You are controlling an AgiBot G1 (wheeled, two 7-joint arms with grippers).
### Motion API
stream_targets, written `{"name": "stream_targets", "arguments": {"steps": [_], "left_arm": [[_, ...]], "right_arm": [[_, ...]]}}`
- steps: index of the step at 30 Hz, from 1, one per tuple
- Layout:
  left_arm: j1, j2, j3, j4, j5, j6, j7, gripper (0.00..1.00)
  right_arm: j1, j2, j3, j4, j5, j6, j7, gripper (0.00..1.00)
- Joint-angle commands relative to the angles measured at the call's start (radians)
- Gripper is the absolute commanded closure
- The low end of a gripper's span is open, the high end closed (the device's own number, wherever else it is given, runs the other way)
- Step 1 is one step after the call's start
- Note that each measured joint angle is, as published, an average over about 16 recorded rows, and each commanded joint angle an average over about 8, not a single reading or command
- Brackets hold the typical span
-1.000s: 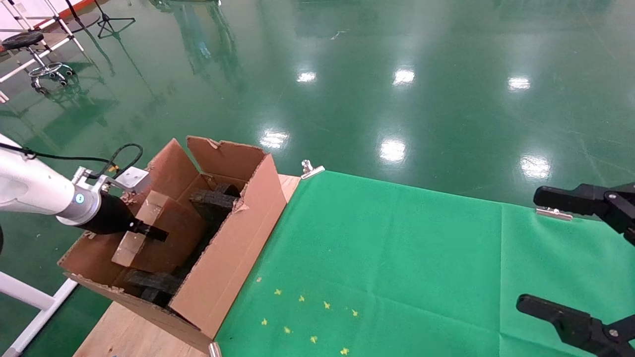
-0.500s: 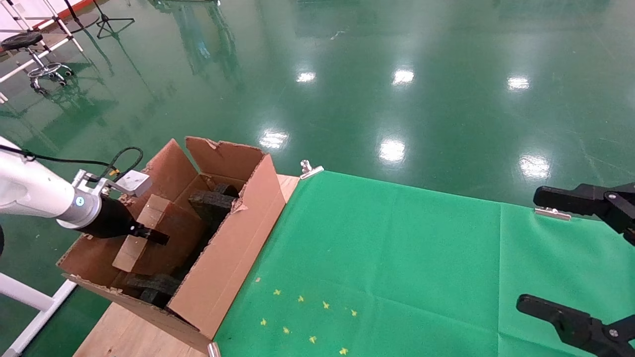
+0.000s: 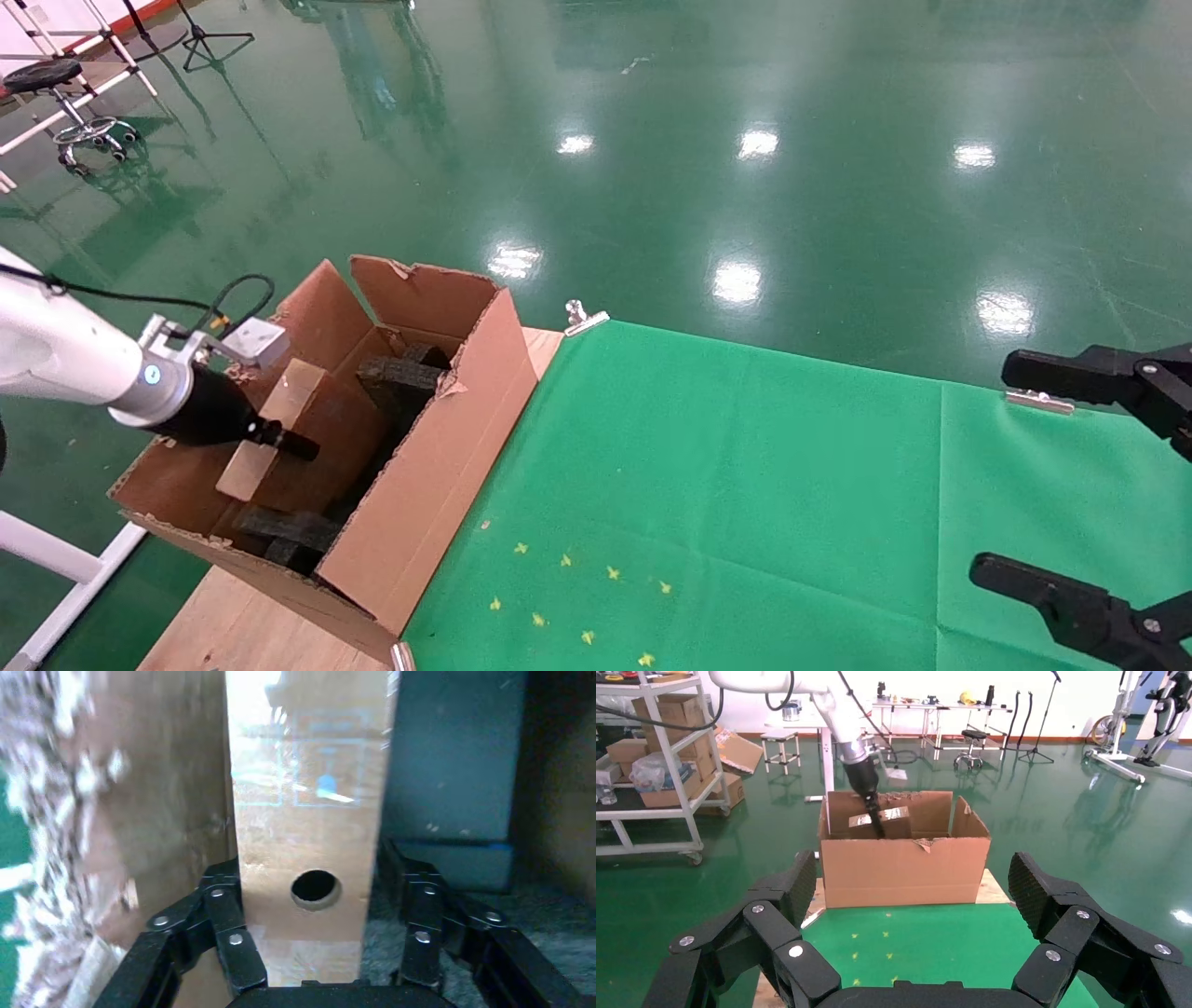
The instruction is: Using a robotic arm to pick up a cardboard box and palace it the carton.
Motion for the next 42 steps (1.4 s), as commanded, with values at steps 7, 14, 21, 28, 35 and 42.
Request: {"name": "stream_targets", "arguments": {"steps": [7, 14, 21, 28, 35, 42], "left_arm": [[-0.092, -0.032, -0.015, -0.059, -0.019, 0.039, 0.037, 0.0], [-0.18, -0.098, -0.037, -0.179, -0.049, 0.107, 0.042, 0.0], [-0.239, -0.208, -0.071, -0.419, -0.107, 0.213, 0.014, 0.0], [-0.266, -0.276, -0.075, -0.611, -0.123, 0.306, 0.005, 0.0], [-0.238, -0.279, -0.105, -0.641, -0.138, 0.316, 0.019, 0.0], [-0.132, -0.275, -0.221, -0.716, -0.201, 0.335, 0.071, 0.0]], "right_arm": [[0.0, 0.0, 0.0, 0.0, 0.0, 0.0, 0.0, 0.0], [0.0, 0.0, 0.0, 0.0, 0.0, 0.0, 0.0, 0.0], [0.0, 0.0, 0.0, 0.0, 0.0, 0.0, 0.0, 0.0], [0.0, 0.0, 0.0, 0.0, 0.0, 0.0, 0.0, 0.0], [0.0, 0.0, 0.0, 0.0, 0.0, 0.0, 0.0, 0.0], [0.0, 0.0, 0.0, 0.0, 0.0, 0.0, 0.0, 0.0]]}}
